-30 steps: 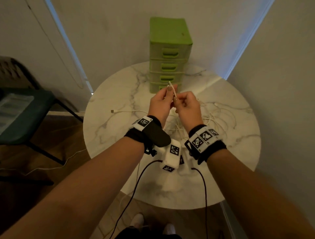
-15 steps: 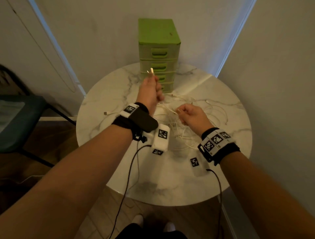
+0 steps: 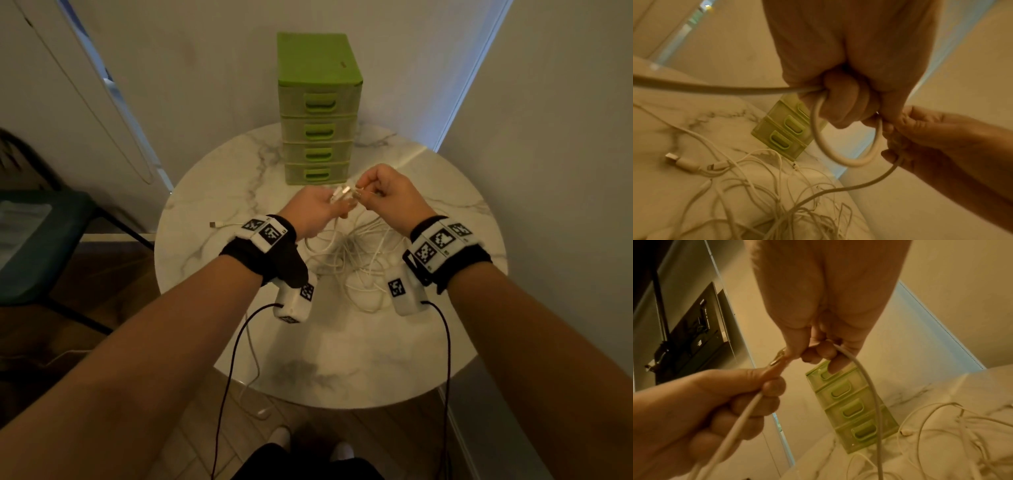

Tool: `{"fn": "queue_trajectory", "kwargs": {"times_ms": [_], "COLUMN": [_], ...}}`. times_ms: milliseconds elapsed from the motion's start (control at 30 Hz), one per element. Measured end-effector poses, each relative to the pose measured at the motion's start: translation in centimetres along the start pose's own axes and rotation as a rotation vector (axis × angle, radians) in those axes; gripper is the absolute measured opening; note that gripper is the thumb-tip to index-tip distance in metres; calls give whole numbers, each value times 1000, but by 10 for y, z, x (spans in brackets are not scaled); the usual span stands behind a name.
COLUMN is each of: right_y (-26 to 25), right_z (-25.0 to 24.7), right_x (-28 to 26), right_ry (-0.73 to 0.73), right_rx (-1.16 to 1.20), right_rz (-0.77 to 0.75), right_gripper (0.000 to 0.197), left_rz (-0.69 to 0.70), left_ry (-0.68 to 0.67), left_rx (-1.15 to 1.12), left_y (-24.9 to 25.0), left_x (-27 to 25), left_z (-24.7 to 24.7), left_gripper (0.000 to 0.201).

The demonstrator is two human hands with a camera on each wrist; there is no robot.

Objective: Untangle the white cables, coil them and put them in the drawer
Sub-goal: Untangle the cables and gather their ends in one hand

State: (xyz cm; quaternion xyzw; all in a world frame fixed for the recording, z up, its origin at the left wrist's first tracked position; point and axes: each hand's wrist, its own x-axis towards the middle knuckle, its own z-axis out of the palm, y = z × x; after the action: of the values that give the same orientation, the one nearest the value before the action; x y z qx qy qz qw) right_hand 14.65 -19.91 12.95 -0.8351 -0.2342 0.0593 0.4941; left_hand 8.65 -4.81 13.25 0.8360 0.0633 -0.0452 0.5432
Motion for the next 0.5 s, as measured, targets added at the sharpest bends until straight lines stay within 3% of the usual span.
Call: {"fn": "queue_trajectory", "kwargs": {"times_ms": [133, 300, 400, 500], "right_y": [6, 31, 41, 40], "right_z": [-9, -11, -13, -10], "right_x": [0, -3, -3, -1], "right_ry": [-24, -80, -80, -37], "right_rx": [-17, -185, -235, -213], "right_rz": [25, 136, 198, 214], "right_gripper": [4, 8, 7, 16], "left_rz": [-64, -104, -83, 33], "left_ry": [300, 690, 758, 738], "left_rx": [-233, -223, -181, -42], "left_y": [-1, -13, -25, -25], "left_x": [7, 14, 17, 11], "left_z": [-19, -55, -64, -54], "left_gripper": [32, 29, 26, 21]}}
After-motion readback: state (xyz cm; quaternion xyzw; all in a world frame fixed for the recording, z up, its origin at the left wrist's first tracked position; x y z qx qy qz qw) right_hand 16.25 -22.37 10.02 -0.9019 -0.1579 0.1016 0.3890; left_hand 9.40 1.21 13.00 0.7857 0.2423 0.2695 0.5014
